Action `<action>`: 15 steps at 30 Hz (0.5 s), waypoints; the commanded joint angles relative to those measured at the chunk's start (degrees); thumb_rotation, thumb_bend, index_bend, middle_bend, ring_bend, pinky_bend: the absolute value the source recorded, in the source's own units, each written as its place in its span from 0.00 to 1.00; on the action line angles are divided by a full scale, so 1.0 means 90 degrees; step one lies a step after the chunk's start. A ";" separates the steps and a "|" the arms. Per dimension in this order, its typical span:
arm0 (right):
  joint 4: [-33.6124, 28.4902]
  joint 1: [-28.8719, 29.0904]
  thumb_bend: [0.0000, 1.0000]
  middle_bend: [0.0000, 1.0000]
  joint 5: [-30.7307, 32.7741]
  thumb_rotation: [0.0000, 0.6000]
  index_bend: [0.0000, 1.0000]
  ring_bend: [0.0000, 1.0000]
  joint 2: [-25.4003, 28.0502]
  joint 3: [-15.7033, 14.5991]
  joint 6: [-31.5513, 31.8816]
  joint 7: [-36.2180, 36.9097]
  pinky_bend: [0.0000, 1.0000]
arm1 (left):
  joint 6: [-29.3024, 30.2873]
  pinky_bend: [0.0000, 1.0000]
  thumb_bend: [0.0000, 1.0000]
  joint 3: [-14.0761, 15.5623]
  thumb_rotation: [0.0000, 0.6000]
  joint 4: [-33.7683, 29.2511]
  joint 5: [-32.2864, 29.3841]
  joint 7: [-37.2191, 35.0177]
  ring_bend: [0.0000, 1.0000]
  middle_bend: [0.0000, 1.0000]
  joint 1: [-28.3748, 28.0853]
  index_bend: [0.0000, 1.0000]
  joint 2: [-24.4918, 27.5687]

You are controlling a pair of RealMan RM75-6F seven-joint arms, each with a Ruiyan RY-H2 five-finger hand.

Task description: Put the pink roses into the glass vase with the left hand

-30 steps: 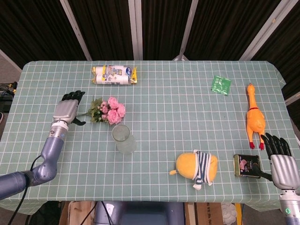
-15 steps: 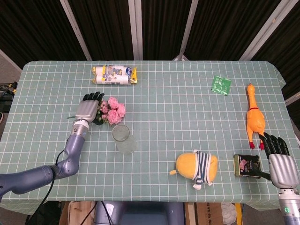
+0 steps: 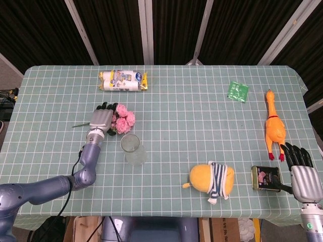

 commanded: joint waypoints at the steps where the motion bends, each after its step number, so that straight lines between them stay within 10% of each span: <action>1: 0.0002 0.0008 0.27 0.07 0.0002 1.00 0.08 0.04 -0.0007 -0.0002 -0.0010 -0.0013 0.00 | -0.0073 0.14 0.23 0.0018 1.00 0.0128 -0.0051 0.0072 0.01 0.15 -0.0068 0.04 -0.0091; 15: -0.0007 0.0018 0.27 0.07 -0.0003 1.00 0.09 0.04 -0.0012 -0.0018 -0.0038 0.0013 0.00 | 0.0179 0.36 0.49 0.0091 1.00 0.0796 0.0641 -0.0253 0.22 0.41 -0.0041 0.26 -0.0531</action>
